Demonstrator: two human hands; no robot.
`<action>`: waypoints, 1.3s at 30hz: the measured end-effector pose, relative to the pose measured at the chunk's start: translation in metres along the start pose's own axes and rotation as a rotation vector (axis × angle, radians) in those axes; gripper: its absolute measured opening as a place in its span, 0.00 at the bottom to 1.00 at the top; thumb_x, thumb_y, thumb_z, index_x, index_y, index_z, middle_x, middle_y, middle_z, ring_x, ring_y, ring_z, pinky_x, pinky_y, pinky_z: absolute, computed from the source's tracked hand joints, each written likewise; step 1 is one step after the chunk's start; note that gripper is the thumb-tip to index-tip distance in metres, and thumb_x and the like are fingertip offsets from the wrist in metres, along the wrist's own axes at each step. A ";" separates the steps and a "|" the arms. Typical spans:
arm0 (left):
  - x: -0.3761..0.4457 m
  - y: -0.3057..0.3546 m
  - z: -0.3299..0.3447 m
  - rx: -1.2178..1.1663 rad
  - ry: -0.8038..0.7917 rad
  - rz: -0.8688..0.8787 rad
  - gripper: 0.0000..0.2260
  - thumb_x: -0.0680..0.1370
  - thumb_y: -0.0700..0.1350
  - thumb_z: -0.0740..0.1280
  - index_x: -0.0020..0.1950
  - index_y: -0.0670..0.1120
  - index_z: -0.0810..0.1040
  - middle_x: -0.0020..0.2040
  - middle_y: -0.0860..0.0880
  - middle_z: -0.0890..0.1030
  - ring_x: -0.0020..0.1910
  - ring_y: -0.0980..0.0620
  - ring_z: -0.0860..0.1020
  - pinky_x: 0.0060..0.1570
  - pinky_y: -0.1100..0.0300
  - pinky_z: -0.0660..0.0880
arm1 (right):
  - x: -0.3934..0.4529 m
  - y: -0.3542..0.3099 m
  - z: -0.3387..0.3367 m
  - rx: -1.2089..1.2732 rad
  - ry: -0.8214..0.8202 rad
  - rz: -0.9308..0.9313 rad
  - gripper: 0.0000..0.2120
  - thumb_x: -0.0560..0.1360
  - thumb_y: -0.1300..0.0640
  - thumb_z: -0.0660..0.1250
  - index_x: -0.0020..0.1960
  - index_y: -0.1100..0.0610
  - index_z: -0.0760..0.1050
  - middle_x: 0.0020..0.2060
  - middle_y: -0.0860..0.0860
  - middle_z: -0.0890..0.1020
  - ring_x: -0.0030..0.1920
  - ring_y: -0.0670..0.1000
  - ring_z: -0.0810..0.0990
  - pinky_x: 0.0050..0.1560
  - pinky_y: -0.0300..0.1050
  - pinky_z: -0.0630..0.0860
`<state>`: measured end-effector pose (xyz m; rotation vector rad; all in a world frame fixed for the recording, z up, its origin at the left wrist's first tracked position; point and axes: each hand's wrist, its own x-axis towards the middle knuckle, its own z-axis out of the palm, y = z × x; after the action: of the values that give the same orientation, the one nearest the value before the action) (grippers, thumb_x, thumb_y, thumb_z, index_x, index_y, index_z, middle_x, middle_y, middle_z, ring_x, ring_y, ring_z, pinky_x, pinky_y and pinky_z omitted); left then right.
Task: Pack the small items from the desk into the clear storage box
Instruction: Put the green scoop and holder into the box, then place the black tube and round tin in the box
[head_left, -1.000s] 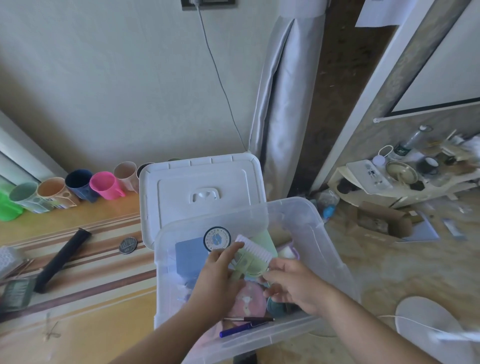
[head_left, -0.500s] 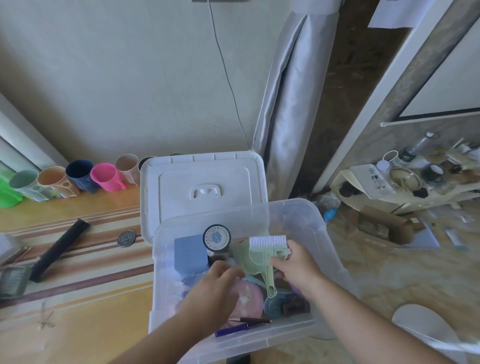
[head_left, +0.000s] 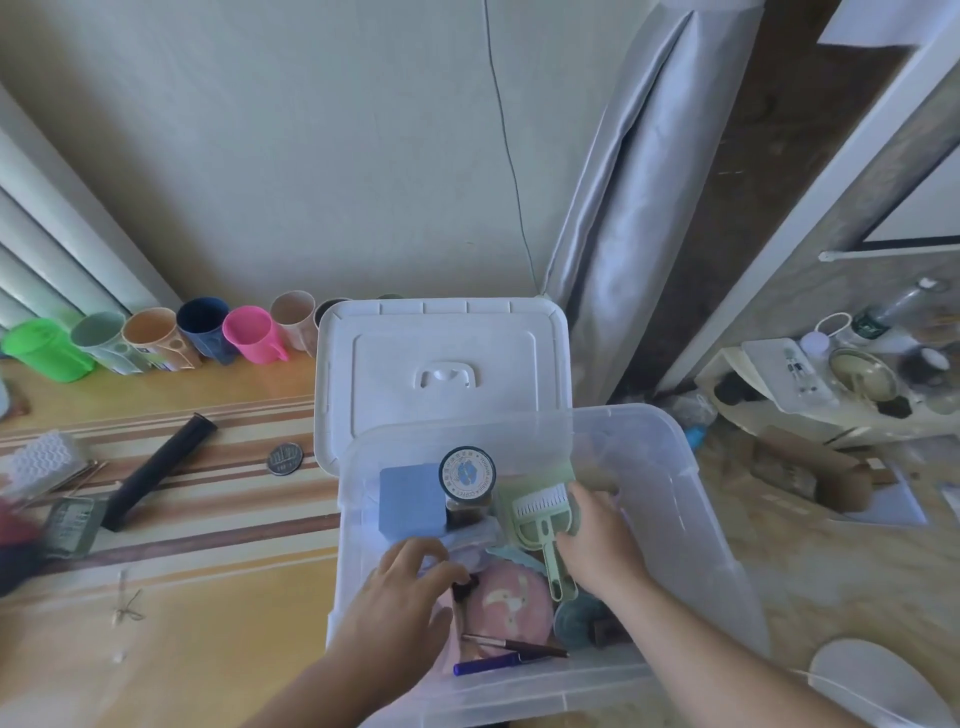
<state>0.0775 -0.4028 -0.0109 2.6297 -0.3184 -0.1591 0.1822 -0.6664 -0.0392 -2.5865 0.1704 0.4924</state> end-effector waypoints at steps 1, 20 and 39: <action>0.002 -0.001 -0.001 0.008 0.003 0.011 0.21 0.69 0.47 0.75 0.59 0.62 0.76 0.61 0.55 0.73 0.62 0.50 0.76 0.55 0.54 0.80 | -0.003 0.002 -0.001 0.003 0.026 -0.015 0.22 0.73 0.57 0.69 0.65 0.43 0.73 0.57 0.48 0.74 0.60 0.56 0.78 0.61 0.52 0.78; -0.005 -0.131 -0.098 0.017 0.308 -0.102 0.26 0.74 0.59 0.69 0.71 0.55 0.73 0.71 0.49 0.70 0.75 0.43 0.64 0.71 0.47 0.67 | -0.059 -0.229 0.048 -0.014 0.214 -0.822 0.22 0.73 0.59 0.71 0.67 0.52 0.77 0.64 0.50 0.74 0.68 0.52 0.73 0.65 0.41 0.72; 0.002 -0.451 -0.124 0.300 -0.183 -0.713 0.18 0.76 0.55 0.63 0.66 0.56 0.69 0.56 0.52 0.80 0.62 0.43 0.72 0.62 0.44 0.66 | 0.106 -0.363 0.277 -0.430 -0.318 -0.394 0.32 0.78 0.57 0.67 0.78 0.45 0.58 0.76 0.45 0.59 0.57 0.54 0.78 0.41 0.50 0.79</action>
<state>0.1882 0.0389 -0.1177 2.9118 0.5976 -0.6266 0.2700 -0.2170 -0.1405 -2.7942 -0.6021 0.8501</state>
